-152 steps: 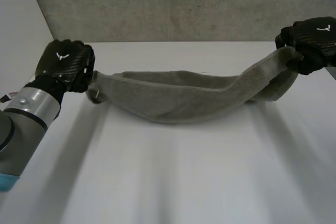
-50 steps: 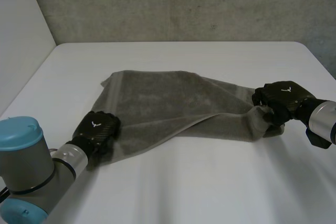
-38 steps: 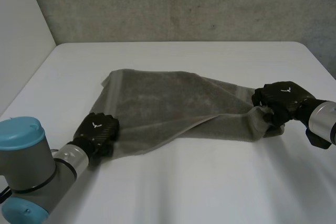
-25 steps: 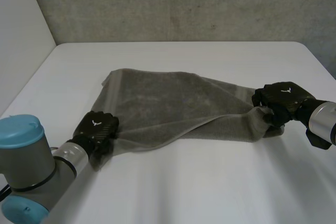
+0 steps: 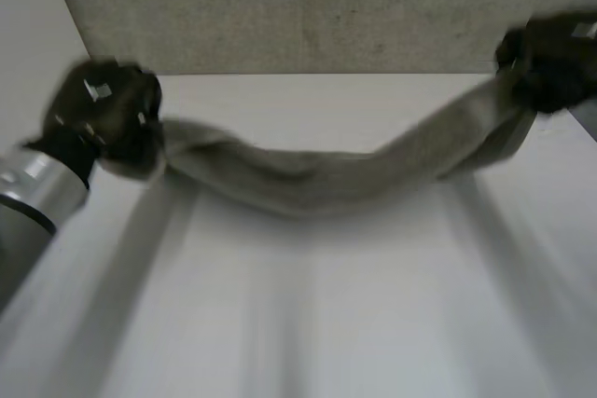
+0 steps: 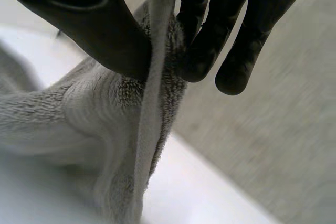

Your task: Fold the towel.

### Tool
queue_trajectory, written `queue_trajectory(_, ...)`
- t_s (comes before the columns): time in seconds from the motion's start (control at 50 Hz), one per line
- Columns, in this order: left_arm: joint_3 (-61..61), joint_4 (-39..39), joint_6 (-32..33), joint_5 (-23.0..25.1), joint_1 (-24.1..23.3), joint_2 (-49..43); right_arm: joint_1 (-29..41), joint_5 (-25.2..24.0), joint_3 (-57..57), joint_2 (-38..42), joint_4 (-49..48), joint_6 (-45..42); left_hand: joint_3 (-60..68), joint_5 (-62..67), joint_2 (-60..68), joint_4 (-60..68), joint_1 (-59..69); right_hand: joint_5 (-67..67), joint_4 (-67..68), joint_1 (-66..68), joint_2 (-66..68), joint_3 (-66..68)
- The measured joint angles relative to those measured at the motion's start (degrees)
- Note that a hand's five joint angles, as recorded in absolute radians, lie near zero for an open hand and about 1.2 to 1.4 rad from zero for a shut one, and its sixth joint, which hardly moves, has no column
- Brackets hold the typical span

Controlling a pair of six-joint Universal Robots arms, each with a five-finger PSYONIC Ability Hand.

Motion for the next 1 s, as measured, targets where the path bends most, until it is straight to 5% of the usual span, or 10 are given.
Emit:
queue_trajectory(0.14, 7.7, -4.7, -7.0, 5.1, 2.9, 5.7, -2.5, -0.5, -12.7, -1.8, 6.2, 4.1, 0.1, 0.0, 0.0, 0.0, 0.0, 0.1, 0.0, 0.0, 0.2, 0.0)
queue_trajectory(0.28, 12.7, -5.6, -11.6, 6.6, 7.7, -2.2, -2.2, 0.4, -16.7, 7.0, 11.7, -2.7, 0.1, 0.0, 0.0, 0.0, 0.0, 0.3, 0.0, 0.0, 0.4, 0.0)
queue_trajectory(0.5, 29.8, -9.8, -12.3, 5.4, 5.3, -27.6, 11.6, 17.7, -23.6, 26.5, 11.1, -19.4, 0.3, 0.0, 0.0, 0.0, 0.0, 0.4, 0.0, 0.0, 0.6, 0.0)
queue_trajectory(0.7, 63.9, -11.7, -17.9, -0.7, 1.5, -39.7, 16.6, 29.3, -43.2, 34.3, -11.2, -19.3, 0.4, 0.0, 0.0, 0.0, 0.0, 0.4, 0.0, 0.0, 1.1, 0.0)
queue_trajectory(0.86, 75.7, -10.8, -24.7, -1.9, 1.5, -38.5, 16.4, 29.3, -48.7, 32.9, -15.8, -18.6, 0.4, 0.0, 0.0, 0.0, 0.0, 0.4, 0.0, 0.0, 1.1, 0.0)
queue_trajectory(1.0, 67.2, -10.4, -25.4, -0.7, 2.1, -37.6, 14.9, 24.0, -37.9, 29.3, -15.2, -15.2, 0.4, 0.0, 0.0, 0.0, 0.0, 0.4, 0.0, 0.0, 1.2, 0.0)
